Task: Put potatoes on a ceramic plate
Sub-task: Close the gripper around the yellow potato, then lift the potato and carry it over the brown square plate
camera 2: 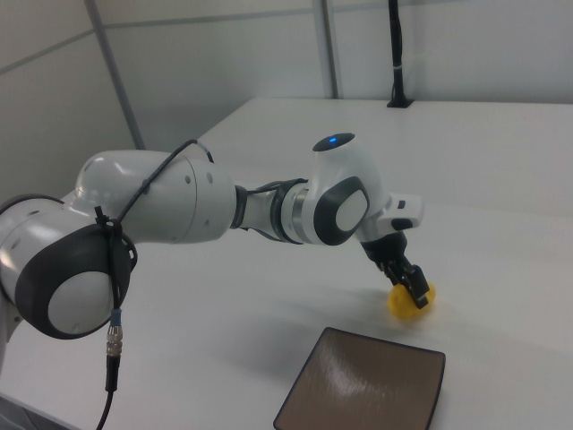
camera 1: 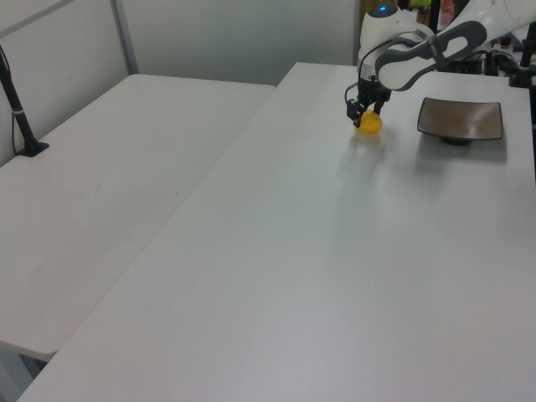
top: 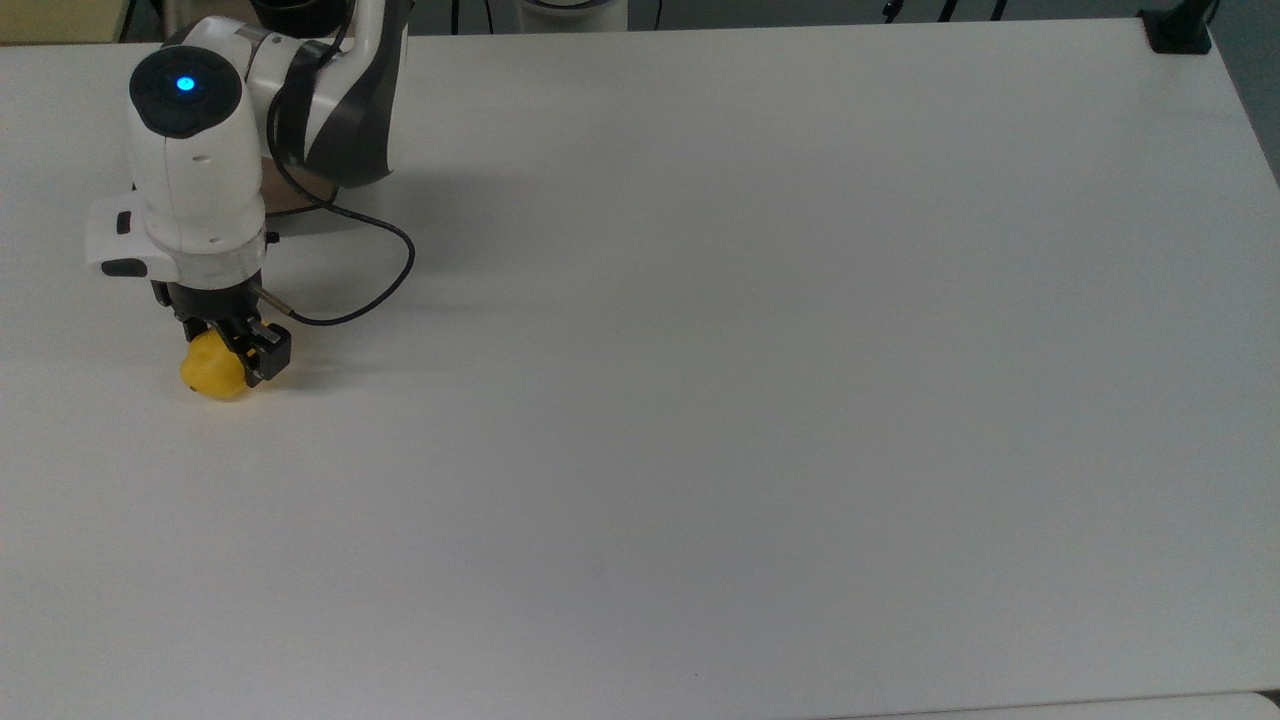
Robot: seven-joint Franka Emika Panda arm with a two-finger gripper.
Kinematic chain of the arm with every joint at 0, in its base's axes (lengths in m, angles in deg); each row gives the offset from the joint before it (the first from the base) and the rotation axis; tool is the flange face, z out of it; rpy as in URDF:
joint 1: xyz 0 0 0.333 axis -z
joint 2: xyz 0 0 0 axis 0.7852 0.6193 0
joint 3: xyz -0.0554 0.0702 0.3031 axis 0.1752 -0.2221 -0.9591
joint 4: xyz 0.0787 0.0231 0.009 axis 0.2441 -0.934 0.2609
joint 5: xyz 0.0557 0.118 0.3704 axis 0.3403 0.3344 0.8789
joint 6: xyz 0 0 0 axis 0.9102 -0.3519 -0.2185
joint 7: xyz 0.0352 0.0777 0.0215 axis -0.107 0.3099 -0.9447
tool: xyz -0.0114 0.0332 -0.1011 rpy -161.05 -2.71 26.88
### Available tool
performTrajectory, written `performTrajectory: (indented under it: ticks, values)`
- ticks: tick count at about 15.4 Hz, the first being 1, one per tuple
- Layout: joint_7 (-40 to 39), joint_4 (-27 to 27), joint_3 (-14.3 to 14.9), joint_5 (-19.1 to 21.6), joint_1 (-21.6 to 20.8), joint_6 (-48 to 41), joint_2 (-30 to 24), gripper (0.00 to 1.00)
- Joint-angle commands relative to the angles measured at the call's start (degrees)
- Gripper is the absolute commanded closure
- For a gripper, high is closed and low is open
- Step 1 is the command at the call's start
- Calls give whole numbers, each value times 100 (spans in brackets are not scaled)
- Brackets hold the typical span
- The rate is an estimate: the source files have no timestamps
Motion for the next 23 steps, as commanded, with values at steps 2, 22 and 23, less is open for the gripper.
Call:
performTrajectory:
  ticks: [2, 22, 23]
  values:
    - [132, 76, -30, -146, -7, 57, 75, 50]
    - [-920, -1162, -74, 178, 160, -1392, -1936, 52]
    - [-1114, -1320, -74, 214, 186, -1515, -2120, 52]
